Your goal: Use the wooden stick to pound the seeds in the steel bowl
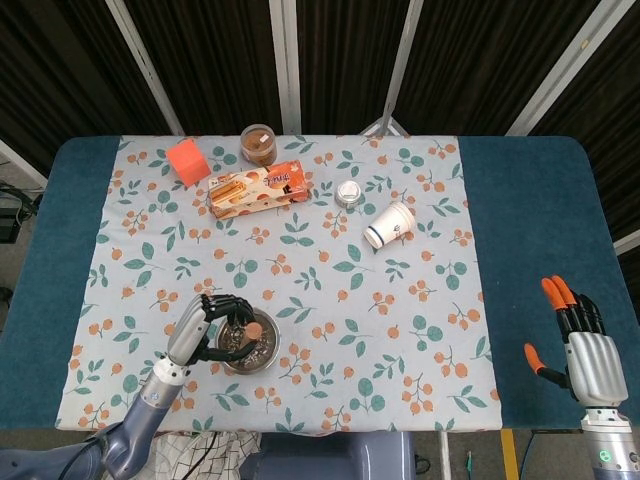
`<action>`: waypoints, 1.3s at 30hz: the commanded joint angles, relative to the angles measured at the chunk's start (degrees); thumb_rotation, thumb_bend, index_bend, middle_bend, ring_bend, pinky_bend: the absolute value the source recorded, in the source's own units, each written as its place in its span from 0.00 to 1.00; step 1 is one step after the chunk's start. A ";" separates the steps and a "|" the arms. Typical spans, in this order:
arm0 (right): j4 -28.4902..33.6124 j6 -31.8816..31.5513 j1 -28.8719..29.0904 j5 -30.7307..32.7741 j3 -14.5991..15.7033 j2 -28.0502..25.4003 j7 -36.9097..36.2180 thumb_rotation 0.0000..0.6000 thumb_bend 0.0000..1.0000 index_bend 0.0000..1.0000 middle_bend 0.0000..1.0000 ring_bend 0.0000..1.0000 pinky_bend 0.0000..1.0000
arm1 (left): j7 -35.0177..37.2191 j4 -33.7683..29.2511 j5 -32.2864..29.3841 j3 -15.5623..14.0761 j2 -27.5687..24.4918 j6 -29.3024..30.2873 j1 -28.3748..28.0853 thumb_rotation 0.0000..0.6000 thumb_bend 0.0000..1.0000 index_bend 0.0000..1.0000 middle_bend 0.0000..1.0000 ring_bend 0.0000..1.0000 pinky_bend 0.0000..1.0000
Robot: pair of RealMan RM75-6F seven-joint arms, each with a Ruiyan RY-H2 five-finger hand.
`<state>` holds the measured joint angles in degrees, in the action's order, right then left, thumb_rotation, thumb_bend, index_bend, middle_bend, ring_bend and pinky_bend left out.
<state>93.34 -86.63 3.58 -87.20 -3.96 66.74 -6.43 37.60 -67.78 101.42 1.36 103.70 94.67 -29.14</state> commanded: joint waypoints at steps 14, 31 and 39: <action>-0.15 -0.22 -0.09 0.02 -0.09 -0.05 -0.38 1.00 0.37 0.00 0.00 0.00 0.00 | -8.15 -11.05 2.84 3.22 -4.76 1.01 -2.18 1.00 0.85 0.66 0.73 0.59 0.68; 0.08 -0.07 -0.20 0.01 0.11 -0.35 -0.63 1.00 0.37 0.00 0.00 0.00 0.00 | -17.18 -14.21 2.27 4.83 -10.93 -3.20 -3.57 1.00 0.85 0.66 0.73 0.59 0.68; 0.25 0.53 -0.03 0.18 0.19 -0.54 -0.99 1.00 0.37 0.00 0.00 0.00 0.00 | -22.54 -10.69 0.70 6.15 -15.56 -8.66 -5.73 1.00 0.85 0.66 0.73 0.59 0.68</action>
<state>93.58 -86.14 3.53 -87.05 -3.78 66.22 -7.41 16.07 -79.62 102.44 7.22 89.17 87.19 -34.22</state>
